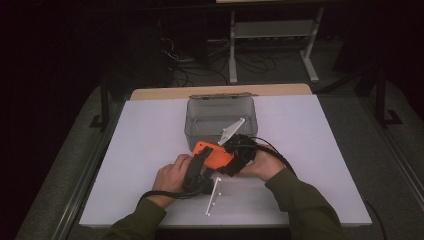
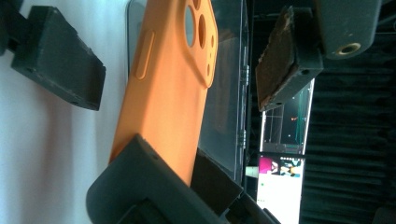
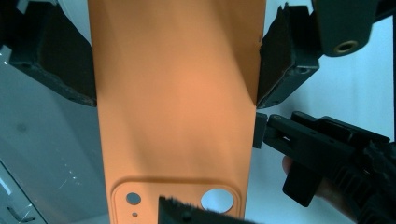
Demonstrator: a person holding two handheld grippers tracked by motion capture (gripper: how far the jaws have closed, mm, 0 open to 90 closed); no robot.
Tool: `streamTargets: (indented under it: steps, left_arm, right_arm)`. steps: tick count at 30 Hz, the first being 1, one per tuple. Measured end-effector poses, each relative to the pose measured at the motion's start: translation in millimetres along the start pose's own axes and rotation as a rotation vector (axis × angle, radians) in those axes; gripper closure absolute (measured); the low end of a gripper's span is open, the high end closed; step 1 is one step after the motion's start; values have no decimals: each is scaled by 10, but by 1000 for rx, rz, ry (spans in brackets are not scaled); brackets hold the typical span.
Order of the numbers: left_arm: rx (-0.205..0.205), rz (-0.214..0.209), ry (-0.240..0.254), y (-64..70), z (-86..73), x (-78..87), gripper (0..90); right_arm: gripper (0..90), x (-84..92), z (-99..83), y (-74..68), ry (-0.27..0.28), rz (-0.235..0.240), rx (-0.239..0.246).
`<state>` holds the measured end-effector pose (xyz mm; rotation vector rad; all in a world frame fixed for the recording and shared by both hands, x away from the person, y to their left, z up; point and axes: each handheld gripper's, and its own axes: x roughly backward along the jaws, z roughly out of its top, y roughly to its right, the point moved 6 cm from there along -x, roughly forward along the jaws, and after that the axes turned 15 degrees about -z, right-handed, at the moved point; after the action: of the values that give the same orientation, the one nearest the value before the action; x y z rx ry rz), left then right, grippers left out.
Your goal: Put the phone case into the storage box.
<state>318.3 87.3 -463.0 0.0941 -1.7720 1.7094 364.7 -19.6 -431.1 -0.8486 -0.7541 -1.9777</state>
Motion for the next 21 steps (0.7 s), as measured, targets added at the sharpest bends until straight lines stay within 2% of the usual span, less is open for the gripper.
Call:
streamTargets:
  steps: [12,18,19,21]
  left_arm:
    - [-28,22,-12,16,28,11,283]
    - [-32,28,-21,18,38,17,335]
    - [-18,31,1,26,49,3,347]
    - [-30,34,-13,25,48,9,361]
  right_arm:
    - [157,3,14,-5,3,2,-9]
    - [157,-7,19,-7,3,0,-13]
    - [157,-8,19,-8,3,-1,-15]
    - [157,-10,21,-12,1,1,-19]
